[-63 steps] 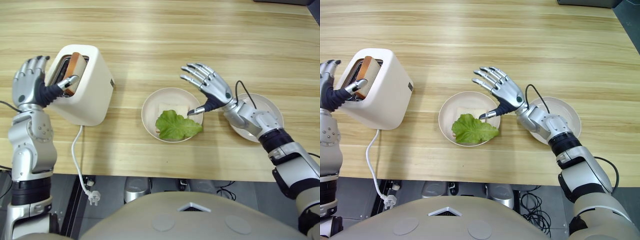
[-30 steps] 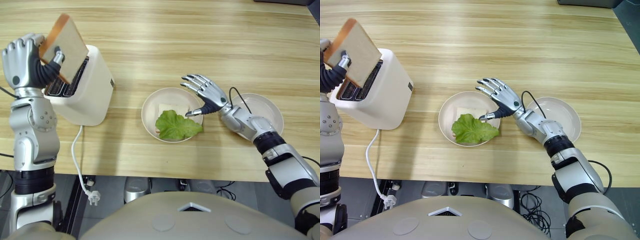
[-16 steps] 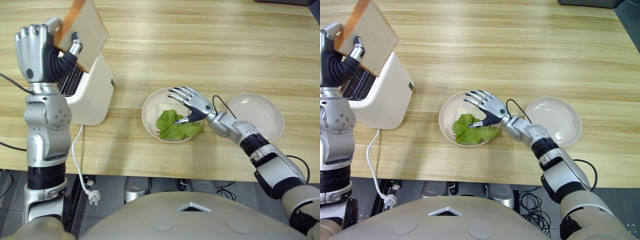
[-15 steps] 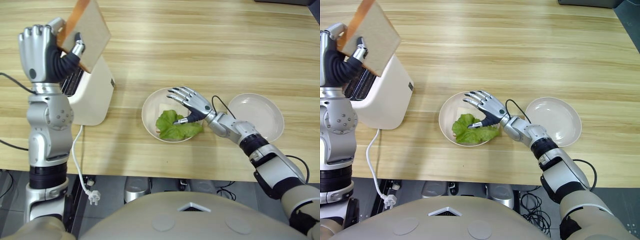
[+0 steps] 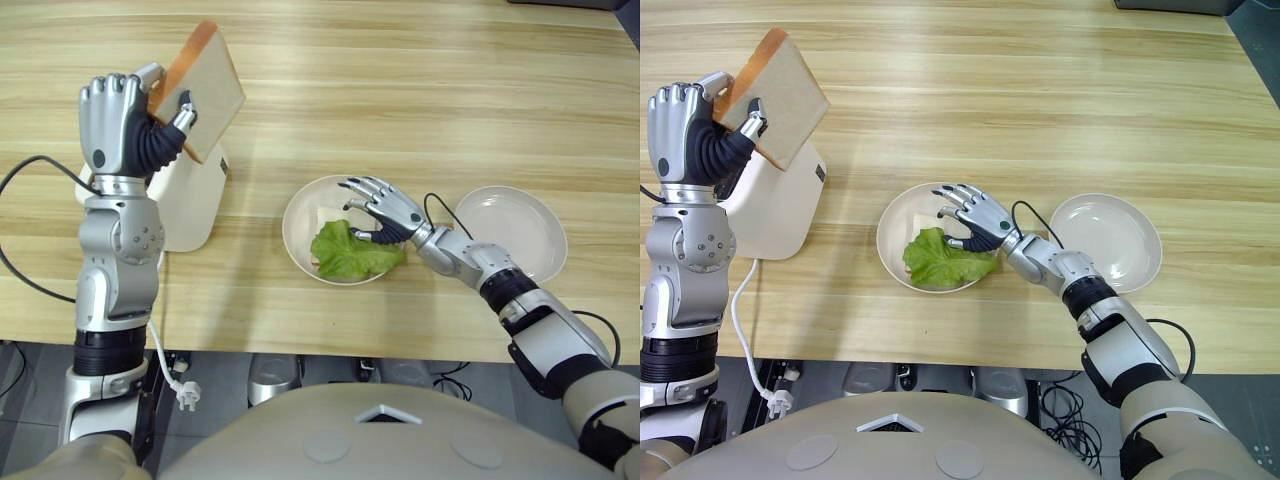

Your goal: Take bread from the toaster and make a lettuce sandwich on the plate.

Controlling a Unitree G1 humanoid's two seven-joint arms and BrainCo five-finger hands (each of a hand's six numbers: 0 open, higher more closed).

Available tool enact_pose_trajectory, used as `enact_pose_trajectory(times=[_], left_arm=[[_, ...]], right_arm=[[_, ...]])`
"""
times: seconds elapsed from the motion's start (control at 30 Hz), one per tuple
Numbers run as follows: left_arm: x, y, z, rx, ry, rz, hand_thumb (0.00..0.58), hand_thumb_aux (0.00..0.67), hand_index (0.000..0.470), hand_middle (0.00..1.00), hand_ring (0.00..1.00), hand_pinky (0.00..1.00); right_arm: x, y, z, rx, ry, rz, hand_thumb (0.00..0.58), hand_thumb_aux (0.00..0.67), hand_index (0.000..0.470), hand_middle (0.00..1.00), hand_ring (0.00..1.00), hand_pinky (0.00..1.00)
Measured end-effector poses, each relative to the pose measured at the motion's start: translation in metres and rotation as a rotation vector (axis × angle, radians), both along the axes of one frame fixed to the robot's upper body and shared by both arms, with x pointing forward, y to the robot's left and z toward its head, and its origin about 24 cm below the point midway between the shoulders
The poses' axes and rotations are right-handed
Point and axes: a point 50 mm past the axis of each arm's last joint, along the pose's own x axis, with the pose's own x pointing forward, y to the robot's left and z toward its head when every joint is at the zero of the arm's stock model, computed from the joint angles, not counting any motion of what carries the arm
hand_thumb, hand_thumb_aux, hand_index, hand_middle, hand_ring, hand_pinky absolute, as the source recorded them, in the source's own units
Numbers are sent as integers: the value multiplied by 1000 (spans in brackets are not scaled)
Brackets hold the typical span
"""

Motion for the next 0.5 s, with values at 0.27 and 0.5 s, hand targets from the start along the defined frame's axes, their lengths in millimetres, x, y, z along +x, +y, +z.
enact_pose_trajectory(times=[0.27, 0.5], left_arm=[[2, 2, -6, -13, 17, 12, 580, 670, 460, 1000, 1000, 1000], [3, 3, -9, -18, 22, 18, 580, 670, 460, 1000, 1000, 1000]], right_arm=[[-2, 2, -1, -2, 4, 10, 466, 373, 256, 0, 0, 0], [-2, 4, 2, 9, -8, 23, 468, 376, 258, 0, 0, 0]])
